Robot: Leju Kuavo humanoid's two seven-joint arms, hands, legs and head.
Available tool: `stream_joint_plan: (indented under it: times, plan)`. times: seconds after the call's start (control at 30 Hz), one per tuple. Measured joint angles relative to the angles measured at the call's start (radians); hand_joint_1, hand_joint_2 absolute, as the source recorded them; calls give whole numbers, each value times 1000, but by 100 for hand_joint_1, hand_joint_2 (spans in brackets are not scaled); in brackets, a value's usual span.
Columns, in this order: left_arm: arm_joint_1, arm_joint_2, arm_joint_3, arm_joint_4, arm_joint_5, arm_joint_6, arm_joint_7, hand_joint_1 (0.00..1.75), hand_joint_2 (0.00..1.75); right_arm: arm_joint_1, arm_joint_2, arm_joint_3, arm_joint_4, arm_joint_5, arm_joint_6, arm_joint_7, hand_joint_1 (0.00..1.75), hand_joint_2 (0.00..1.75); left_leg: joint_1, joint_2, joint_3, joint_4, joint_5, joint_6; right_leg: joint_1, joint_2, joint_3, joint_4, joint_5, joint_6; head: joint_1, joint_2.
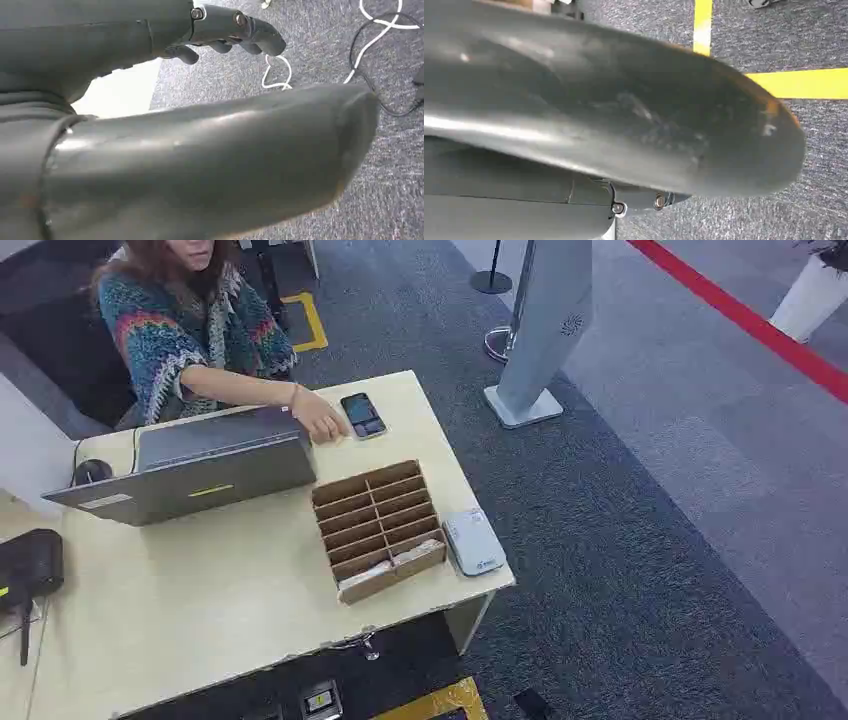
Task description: Pass the card to the sensor for recognition and then transmit it.
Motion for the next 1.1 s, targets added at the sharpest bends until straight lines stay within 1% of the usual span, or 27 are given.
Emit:
stream_joint_plan:
  times: [0.1,0.23,0.47,0.63,0.73,0.77,0.8,0.9,1.0,1.03,1.1]
  plan:
    - [1,-2,0,0,-2,-4,6,0,0,0,0,-1,0,-15,-3,-10,0,0,0,0,0,0,0,0,0,0,0,0,0,0,0,0]
    - [2,-6,0,0,-3,-15,18,0,0,-4,0,-20,0,-73,-14,-40,0,0,0,0,0,0,0,0,0,0,0,0,0,0,0,0]
    - [4,-10,0,0,1,-26,34,0,0,-32,-11,-100,0,-212,-66,-145,0,0,0,0,0,0,0,0,0,0,0,0,0,0,0,0]
    - [6,-13,-1,0,13,-24,34,0,0,-64,-26,-152,0,-252,-80,-187,0,0,0,0,0,0,0,0,0,0,0,0,0,0,0,0]
    - [6,-17,-1,0,23,-22,34,0,0,-86,-35,-180,0,-361,-85,-222,0,0,0,0,0,0,0,0,0,0,0,0,0,0,0,0]
    - [6,-18,-1,0,25,-22,33,0,0,-93,-39,-187,0,-415,-90,-249,0,0,0,0,0,0,0,0,0,0,0,0,0,0,0,0]
    - [6,-19,-1,0,30,-21,32,0,0,-100,-42,-196,0,-491,-94,-281,0,175,0,0,0,0,0,0,0,0,0,0,0,0,0,0]
    - [6,-23,-1,0,41,-19,26,0,0,-130,-57,-214,0,-725,-100,-406,0,175,-1,0,0,0,0,0,-1,0,0,0,0,0,0,0]
    - [6,-24,-1,0,52,-17,12,0,0,-175,-82,-226,-6,-912,-73,-524,0,175,-1,0,0,0,0,0,-1,0,1,0,1,1,0,0]
    - [6,-25,-1,0,55,-14,6,0,0,-197,-92,-229,-10,-957,-62,-568,0,0,-2,0,0,0,0,0,-2,0,0,0,1,1,0,0]
    - [6,-26,-1,0,62,-8,-5,0,0,-245,-117,-233,-19,-998,-43,-648,0,0,-2,1,1,0,1,1,-2,1,0,0,2,2,0,0]
